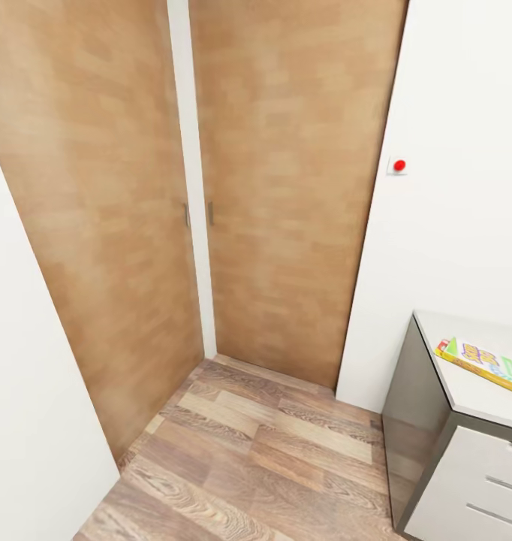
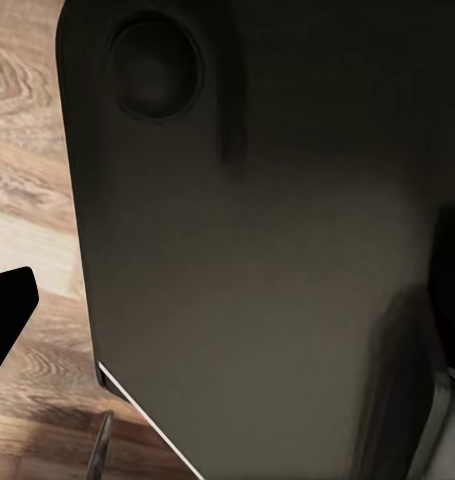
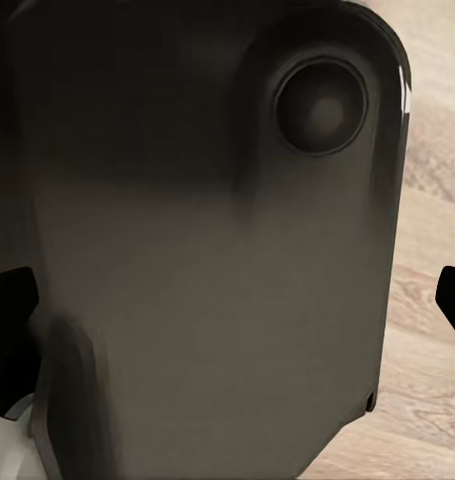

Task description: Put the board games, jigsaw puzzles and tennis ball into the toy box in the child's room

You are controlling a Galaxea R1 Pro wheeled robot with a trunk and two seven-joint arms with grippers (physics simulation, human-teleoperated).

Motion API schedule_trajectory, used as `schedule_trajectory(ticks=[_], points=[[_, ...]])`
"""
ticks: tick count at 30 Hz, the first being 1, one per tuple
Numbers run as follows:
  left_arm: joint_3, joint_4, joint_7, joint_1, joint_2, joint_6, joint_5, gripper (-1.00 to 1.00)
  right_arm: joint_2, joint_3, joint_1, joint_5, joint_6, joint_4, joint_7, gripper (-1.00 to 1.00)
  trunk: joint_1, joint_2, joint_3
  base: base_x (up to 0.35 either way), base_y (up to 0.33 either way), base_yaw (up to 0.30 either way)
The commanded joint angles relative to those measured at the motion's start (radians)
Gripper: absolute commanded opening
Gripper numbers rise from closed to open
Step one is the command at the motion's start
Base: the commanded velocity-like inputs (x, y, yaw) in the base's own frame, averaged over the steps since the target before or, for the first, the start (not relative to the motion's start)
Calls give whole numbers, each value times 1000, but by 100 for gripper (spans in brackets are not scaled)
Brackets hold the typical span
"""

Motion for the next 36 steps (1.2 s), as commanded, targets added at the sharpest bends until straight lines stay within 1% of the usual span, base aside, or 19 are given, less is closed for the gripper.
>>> schedule_trajectory(ticks=[1, 16, 26, 36], points=[[0, -1, 0, 0, 0, -1, 0, 100, 0, -1, 0, -1, -4, 0, 0, 100, 0, 0, 0, 0, 0, -190], [-1, -2, 0, 0, 0, -2, -1, 100, 0, -3, 0, -1, -8, 0, 0, 100, 0, 0, 7, 0, 0, -241], [-1, -3, 0, 0, 0, -2, -1, 100, 0, -3, 0, -1, -9, 0, 0, 100, -38, 70, 44, 0, 0, -242], [-1, -3, 0, 0, 0, -2, -1, 100, 0, -2, 0, -1, -33, 0, 0, 100, -77, 140, 76, 0, 0, -53]])
